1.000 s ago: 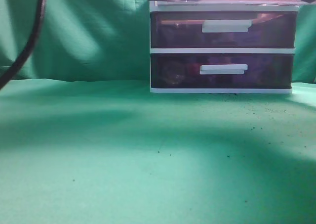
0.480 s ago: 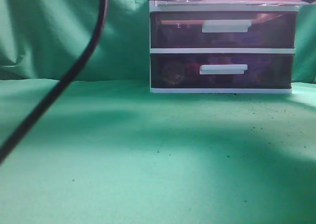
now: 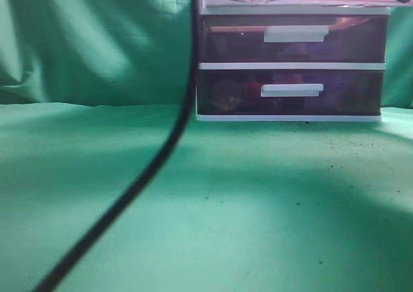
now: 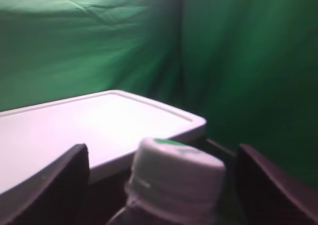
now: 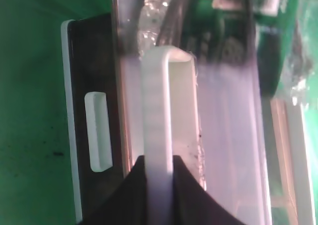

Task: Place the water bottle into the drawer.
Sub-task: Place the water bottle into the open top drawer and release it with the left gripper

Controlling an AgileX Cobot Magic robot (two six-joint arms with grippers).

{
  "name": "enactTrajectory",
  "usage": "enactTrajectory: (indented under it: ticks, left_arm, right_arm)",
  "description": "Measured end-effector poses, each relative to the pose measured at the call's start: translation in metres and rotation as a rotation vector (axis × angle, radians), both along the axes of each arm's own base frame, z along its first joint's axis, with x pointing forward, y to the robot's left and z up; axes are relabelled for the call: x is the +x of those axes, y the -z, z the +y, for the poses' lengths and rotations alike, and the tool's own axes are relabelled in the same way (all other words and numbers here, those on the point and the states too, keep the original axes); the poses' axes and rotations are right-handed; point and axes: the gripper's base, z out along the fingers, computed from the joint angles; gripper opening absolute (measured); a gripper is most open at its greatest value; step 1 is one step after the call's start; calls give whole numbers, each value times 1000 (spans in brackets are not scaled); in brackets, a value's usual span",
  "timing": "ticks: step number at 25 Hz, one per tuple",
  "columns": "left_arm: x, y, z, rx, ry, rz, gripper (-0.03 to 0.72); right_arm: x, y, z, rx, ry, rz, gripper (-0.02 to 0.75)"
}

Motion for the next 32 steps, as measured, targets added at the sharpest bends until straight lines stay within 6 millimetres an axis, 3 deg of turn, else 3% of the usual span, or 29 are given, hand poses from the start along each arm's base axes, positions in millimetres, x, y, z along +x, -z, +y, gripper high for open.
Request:
enactTrajectory:
  ticks: [6,10,13,15,17,21,23,25,30,32]
  left_arm:
    - [-7,11,-26,-21,227,-169,558]
    - [-5,-2,-24,1,231,-226,558]
    - [2,-7,-16,59,179,-176,558]
    - [7,-10,-8,127,115,-87,558]
    - [8,-16,6,227,24,35,475]
    - [-5,-41,38,352,-119,226,160]
    - [-16,-56,55,410,-175,284,55]
    - [-29,-70,74,479,-231,353,0]
    - [-68,-109,121,546,-324,465,0]
    - [-86,-125,137,521,-322,463,0]
  right_arm:
    - [0,0,0,20,6,12,91]
    - [-1,1,0,16,9,20,91]
    - [-1,1,0,18,8,19,91]
    - [-1,1,0,18,8,19,91]
    - [-1,1,0,18,8,19,91]
    - [-1,1,0,-2,2,10,91]
    - [0,1,0,-28,-6,-4,91]
    - [1,-2,0,-53,-9,-19,91]
    - [16,-10,3,-92,2,-16,91]
    - [33,-17,8,-79,6,-39,91]
